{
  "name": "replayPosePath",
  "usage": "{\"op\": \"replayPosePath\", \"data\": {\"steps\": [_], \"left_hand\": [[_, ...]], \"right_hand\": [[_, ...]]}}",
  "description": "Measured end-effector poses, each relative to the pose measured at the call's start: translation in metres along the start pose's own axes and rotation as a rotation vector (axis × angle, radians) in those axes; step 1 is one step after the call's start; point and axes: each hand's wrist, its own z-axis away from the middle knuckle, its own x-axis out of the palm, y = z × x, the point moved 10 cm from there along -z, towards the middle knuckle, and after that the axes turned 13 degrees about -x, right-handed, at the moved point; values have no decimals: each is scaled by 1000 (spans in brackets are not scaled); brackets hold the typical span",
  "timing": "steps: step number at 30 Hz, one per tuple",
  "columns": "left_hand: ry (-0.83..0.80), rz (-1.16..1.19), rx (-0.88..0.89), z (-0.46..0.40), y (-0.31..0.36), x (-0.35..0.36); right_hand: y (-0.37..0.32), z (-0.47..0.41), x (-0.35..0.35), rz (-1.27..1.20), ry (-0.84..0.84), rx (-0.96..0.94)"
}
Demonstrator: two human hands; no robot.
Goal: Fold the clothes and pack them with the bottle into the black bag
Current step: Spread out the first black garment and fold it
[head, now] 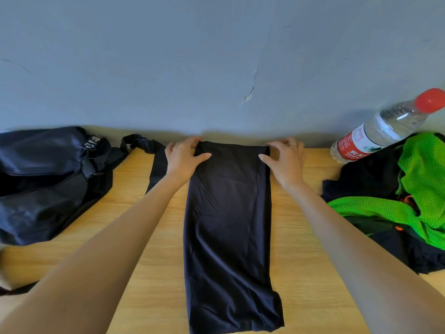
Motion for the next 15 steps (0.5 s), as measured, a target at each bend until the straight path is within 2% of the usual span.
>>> {"op": "replayPosePath", "data": {"steps": [8, 15], "left_hand": [[-48, 313, -76, -6, -1, -5], [-60, 442, -70, -1, 8, -28]], "right_hand": [[0, -6, -2, -218, 86, 19], [-17, -7, -26, -484, 140, -17]]}}
